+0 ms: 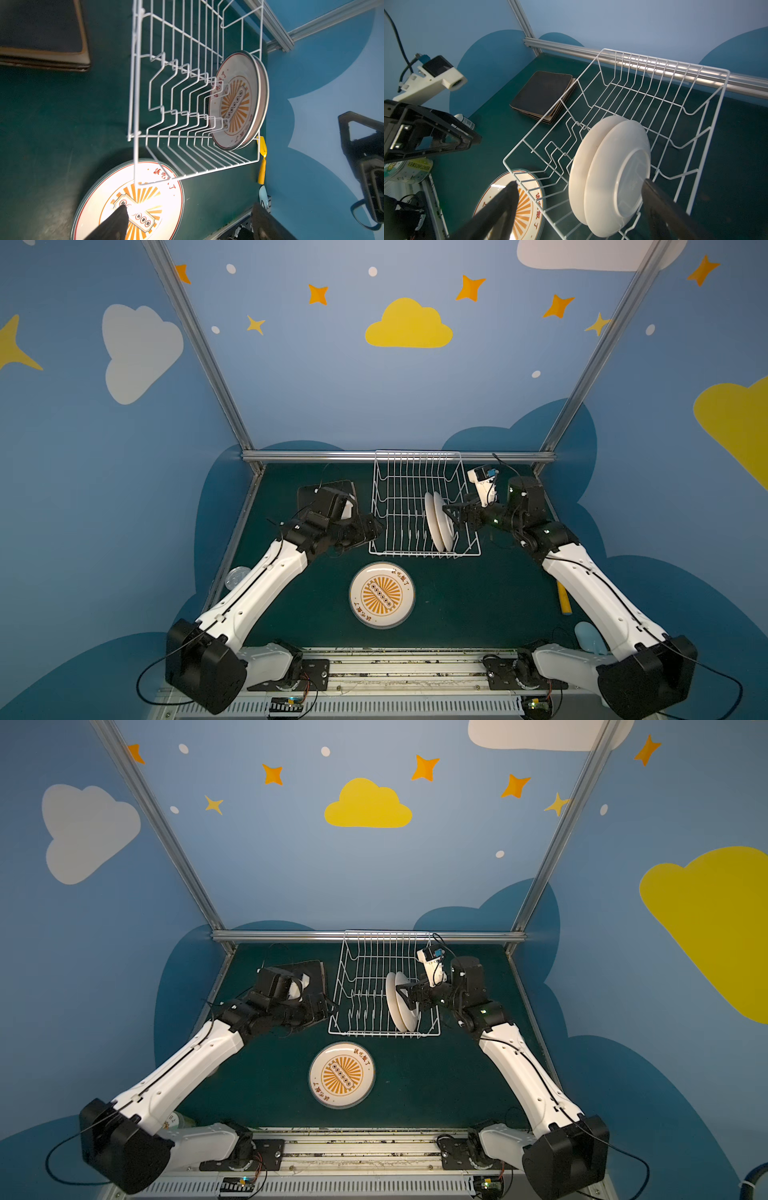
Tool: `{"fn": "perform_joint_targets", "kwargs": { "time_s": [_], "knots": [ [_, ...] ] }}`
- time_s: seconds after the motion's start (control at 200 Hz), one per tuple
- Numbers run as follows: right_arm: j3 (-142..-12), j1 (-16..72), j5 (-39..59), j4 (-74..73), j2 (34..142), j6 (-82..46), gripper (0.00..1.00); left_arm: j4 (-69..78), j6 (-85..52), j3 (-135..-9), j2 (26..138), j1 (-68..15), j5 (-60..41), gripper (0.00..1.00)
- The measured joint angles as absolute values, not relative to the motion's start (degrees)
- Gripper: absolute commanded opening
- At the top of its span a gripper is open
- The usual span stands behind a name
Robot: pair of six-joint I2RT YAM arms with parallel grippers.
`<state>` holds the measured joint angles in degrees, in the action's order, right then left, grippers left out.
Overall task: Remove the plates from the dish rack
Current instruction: 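Move the left gripper back over the rack toward the remaining plates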
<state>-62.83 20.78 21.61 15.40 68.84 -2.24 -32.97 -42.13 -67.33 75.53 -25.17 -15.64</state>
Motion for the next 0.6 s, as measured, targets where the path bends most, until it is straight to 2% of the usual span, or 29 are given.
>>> {"fn": "perform_joint_targets", "kwargs": {
  "time_s": [0.601],
  "knots": [
    [-61.4,19.1,14.1,22.7,63.2,-3.8,0.92,-29.4,-36.1,-93.9,104.1,-32.1,-21.0,0.55]
  ]
}}
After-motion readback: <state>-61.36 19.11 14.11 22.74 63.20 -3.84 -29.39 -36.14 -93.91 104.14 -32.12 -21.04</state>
